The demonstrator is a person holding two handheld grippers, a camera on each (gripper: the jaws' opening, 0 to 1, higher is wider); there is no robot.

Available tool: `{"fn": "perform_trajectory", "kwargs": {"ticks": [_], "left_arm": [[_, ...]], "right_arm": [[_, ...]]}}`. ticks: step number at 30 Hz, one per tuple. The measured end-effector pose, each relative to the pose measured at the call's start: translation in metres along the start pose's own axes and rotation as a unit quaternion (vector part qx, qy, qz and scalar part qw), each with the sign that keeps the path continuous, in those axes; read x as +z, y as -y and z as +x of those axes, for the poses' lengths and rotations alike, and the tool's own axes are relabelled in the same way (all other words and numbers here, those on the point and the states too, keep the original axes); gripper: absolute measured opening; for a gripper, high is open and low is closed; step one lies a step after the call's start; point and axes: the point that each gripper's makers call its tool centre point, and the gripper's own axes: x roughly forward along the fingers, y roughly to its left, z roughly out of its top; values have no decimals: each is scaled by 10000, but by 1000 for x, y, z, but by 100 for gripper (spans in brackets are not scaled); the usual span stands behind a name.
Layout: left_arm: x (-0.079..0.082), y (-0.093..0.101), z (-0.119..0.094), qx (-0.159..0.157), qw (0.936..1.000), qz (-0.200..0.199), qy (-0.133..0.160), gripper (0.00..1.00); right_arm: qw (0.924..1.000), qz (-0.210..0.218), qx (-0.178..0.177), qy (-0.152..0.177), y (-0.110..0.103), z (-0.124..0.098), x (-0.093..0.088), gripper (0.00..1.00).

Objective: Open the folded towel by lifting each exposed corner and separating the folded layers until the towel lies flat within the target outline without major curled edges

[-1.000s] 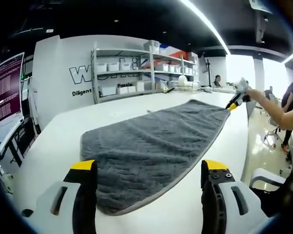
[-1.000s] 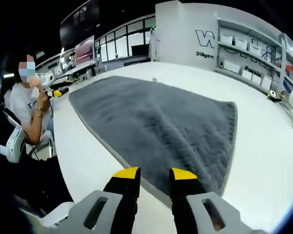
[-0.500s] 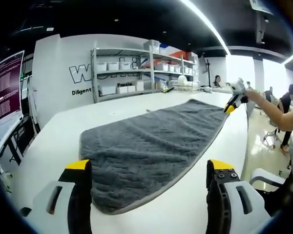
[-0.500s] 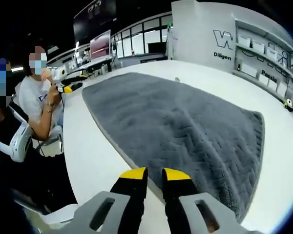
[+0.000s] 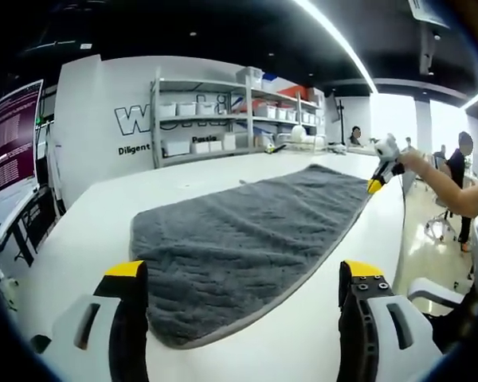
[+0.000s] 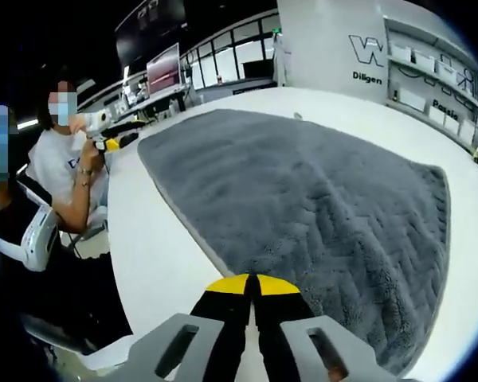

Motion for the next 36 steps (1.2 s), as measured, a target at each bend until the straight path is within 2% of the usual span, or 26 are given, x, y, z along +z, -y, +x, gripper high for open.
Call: {"fn": "perform_trajectory", "kwargs": {"ticks": [9, 12, 17, 19, 23, 28, 32, 36], "left_arm": [[-1, 4, 1, -38, 10000, 16, -7, 98], [-2, 4, 0, -27, 10000, 7, -18, 98], [0, 1, -4, 32, 10000, 9, 8, 98], [2, -1, -5, 48, 10000, -6, 37, 98], [0, -1, -7, 63, 10000, -21, 14, 98], [-3, -2, -7, 83, 10000, -54, -5, 98], [-4, -4, -7, 97, 9999, -80, -21, 99], [-5, -7, -8, 107, 9999, -87, -29, 98]], "right_arm": [[10000, -31, 83, 26, -6, -1, -2, 0], [9999, -50, 100, 72, -7, -3, 1, 4], [9988, -321, -203, 296, 1, -10, 11, 20], [9982, -268, -359, 407, 7, -14, 14, 22], [9963, -240, -609, 558, 17, -20, 17, 39], [9947, -152, -704, 740, 18, -26, 18, 43], [9932, -154, -848, 782, 21, -27, 16, 66], [9920, -78, -937, 840, 22, -31, 15, 73]]}}
